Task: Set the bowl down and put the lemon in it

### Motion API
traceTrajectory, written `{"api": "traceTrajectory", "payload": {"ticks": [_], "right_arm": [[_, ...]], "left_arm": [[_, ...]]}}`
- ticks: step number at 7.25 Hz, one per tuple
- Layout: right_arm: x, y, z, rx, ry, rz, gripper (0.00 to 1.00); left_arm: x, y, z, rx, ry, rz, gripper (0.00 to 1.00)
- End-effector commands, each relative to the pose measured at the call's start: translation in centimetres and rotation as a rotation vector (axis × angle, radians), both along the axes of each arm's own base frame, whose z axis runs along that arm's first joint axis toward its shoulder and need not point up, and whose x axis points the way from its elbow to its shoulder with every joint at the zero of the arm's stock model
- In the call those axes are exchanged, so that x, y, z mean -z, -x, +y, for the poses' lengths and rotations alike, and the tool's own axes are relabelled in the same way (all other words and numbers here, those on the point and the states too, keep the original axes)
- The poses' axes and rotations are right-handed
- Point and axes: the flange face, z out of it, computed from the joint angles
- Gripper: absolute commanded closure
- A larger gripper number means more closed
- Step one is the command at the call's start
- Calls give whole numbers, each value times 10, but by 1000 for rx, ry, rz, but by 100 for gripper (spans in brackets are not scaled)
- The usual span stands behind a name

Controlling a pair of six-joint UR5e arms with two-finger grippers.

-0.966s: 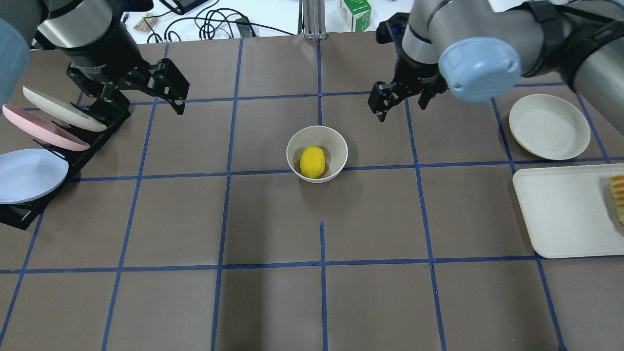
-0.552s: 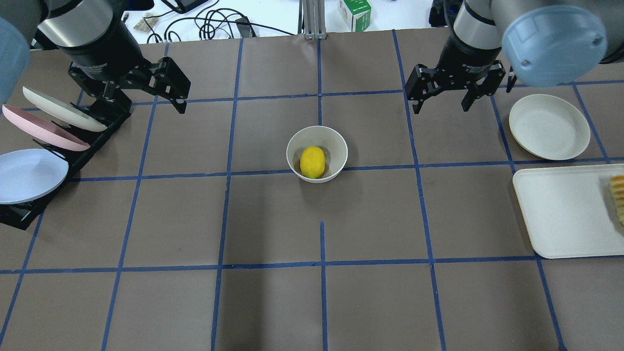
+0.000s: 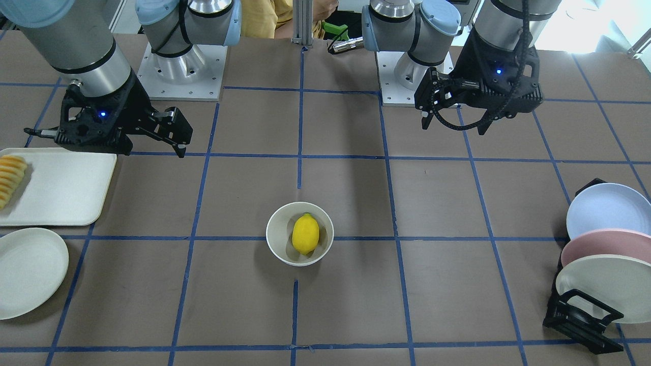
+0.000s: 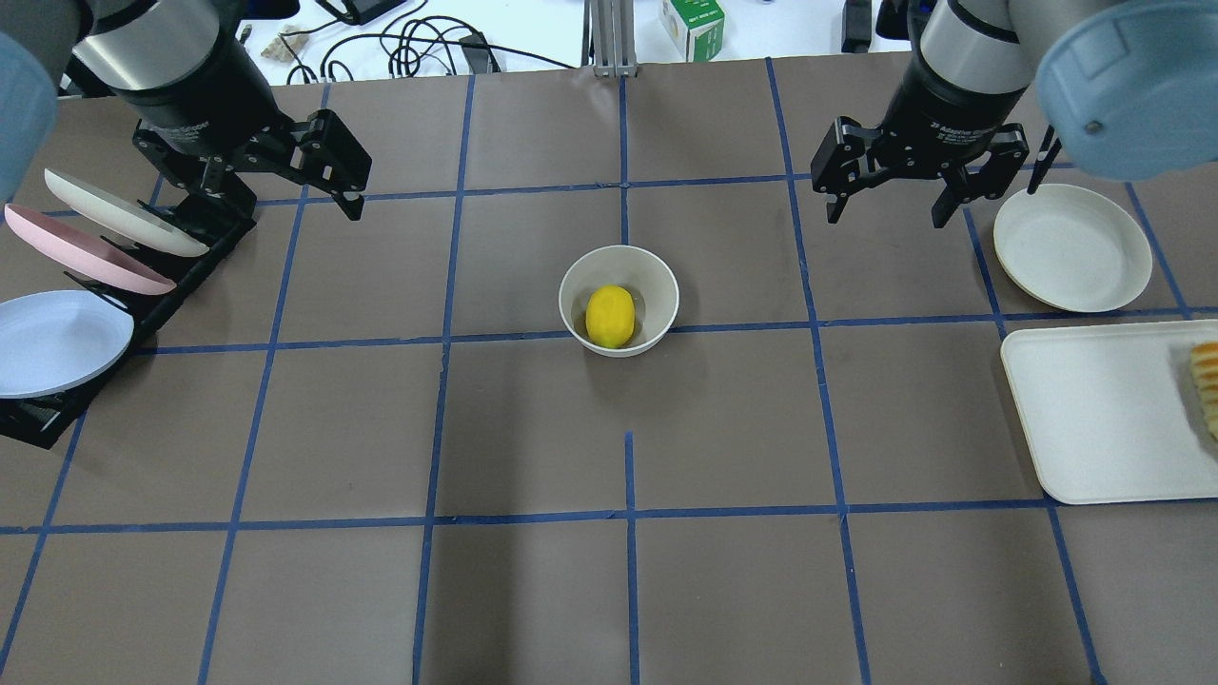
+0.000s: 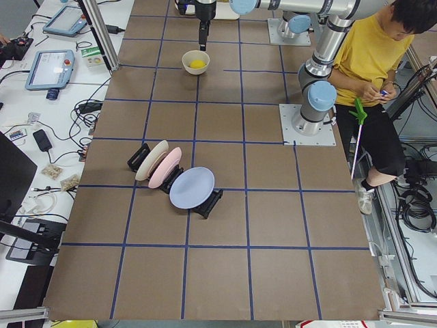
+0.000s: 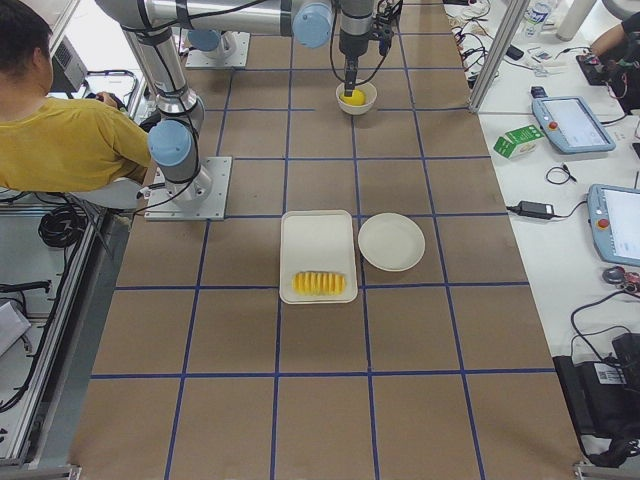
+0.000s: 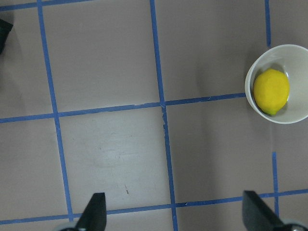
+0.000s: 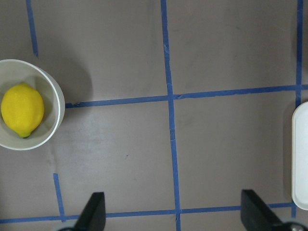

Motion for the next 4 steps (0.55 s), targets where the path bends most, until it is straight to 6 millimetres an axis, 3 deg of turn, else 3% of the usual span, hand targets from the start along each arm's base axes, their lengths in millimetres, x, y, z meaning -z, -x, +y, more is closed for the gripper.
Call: {"api": "traceTrajectory", "payload": {"ticks": [1, 4], "right_arm": [[-2, -1, 4, 13, -4, 3, 0], [-22, -1, 11, 18, 38, 5, 0]], "left_arm": [[1, 0, 0, 1, -1, -1, 0], [0, 0, 1, -3, 0, -4, 0]]}}
